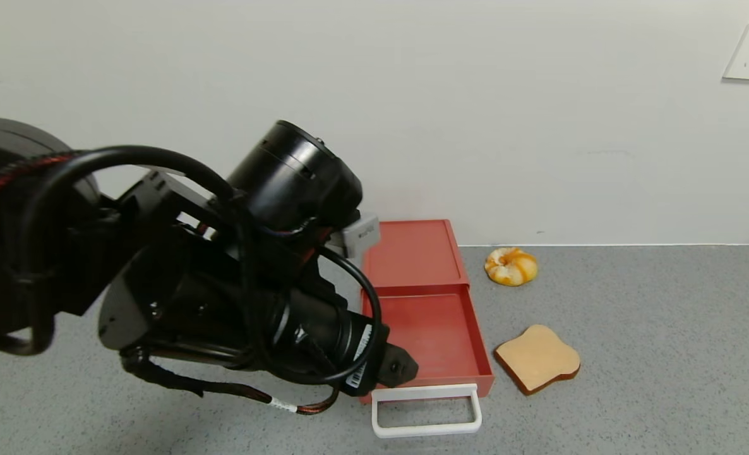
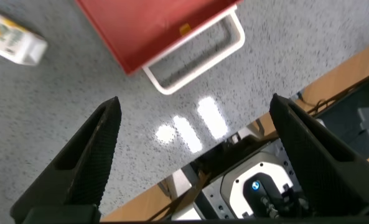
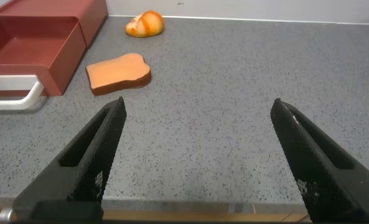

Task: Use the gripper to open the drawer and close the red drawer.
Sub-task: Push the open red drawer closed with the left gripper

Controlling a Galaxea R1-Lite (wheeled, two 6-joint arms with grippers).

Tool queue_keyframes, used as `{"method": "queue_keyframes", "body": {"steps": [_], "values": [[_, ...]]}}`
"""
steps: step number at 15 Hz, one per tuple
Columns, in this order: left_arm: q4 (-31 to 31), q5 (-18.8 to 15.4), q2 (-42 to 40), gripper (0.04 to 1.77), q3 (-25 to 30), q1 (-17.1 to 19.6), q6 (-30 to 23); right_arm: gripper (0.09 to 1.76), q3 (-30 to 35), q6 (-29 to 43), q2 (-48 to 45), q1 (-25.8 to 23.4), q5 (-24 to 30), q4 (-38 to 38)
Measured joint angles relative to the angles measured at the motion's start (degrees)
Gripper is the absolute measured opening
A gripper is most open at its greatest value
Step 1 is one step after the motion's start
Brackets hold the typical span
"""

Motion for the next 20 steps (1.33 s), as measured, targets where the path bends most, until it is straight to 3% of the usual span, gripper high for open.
{"method": "queue_keyframes", "body": {"steps": [11, 17, 20], "values": [[2.6, 2.6, 13.6, 1.72, -2.6, -7.9, -5.3, 1.71, 0.0, 0.0, 0.0, 0.0, 0.0, 0.1], [2.7, 4.4, 19.7, 1.72, -5.8, -10.2, -12.2, 1.71, 0.0, 0.0, 0.0, 0.0, 0.0, 0.1], [2.6, 7.2, 21.2, 1.72, -6.6, -10.5, -17.2, 1.71, 0.0, 0.0, 0.0, 0.0, 0.0, 0.0]]}}
